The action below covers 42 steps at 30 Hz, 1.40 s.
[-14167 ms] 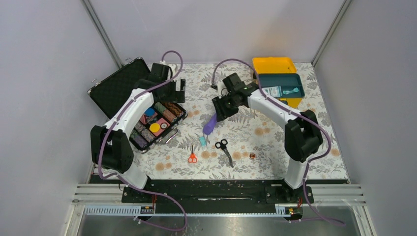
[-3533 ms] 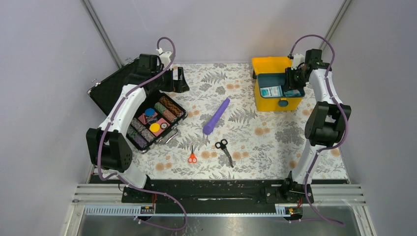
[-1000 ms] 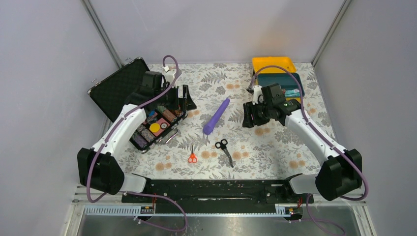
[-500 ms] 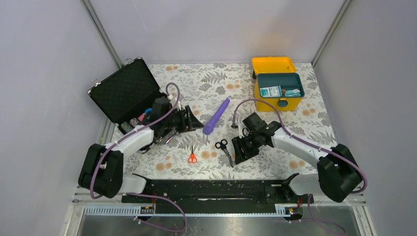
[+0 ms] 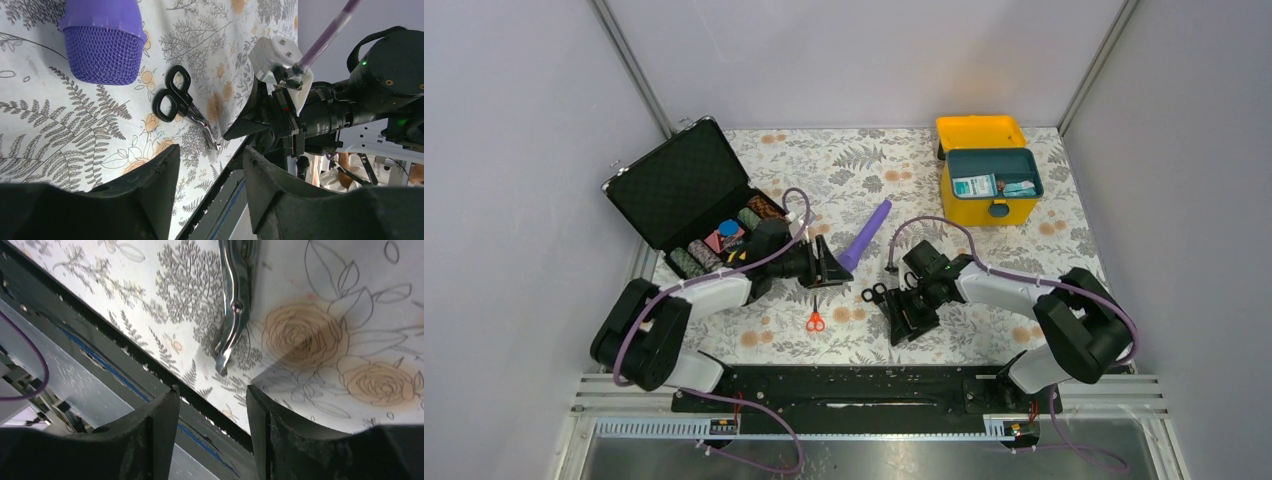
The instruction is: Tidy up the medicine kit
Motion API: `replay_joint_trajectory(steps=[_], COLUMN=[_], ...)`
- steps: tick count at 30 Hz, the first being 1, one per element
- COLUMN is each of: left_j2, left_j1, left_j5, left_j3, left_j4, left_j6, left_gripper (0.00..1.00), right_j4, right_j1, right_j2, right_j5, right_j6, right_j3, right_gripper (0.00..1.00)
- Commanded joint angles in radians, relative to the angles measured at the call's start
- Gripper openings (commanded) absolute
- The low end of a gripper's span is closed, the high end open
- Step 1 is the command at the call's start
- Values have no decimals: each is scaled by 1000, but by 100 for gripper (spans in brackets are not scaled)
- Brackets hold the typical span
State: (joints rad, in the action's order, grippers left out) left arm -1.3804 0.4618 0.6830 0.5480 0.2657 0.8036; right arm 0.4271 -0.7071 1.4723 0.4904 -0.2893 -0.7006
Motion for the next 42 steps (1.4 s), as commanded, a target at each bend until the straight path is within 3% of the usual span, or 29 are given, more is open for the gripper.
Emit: replay_joint_trajectory(steps=[1,7,13,26,32,42], left_j2=[-85,-156,-156,47,81,129], left_j1=[16,36,40,-63,-137,-159], left_j5=[76,84,68,-21,-21,-53], left_j3=[38,65,74,110,134,112], left_j4=[160,225,196,21,7,-38], left_j6=[39,75,79,-2,5,7], left_gripper=[45,40,41,45,45,46], right_j4=[-83,-62,40,89,94,94], right_j1=[-15,-46,-110,-158,-199,-234], right_j2=[50,103,122,240,288,374], right_j5=[25,-23,-192,-373,-429,-485], right_j6=[-101,-123,-139,-166,-168,-203], right_j3=[-47,-76,-94,-110,-100,-122], right_gripper=[59,57,57,50,41,34])
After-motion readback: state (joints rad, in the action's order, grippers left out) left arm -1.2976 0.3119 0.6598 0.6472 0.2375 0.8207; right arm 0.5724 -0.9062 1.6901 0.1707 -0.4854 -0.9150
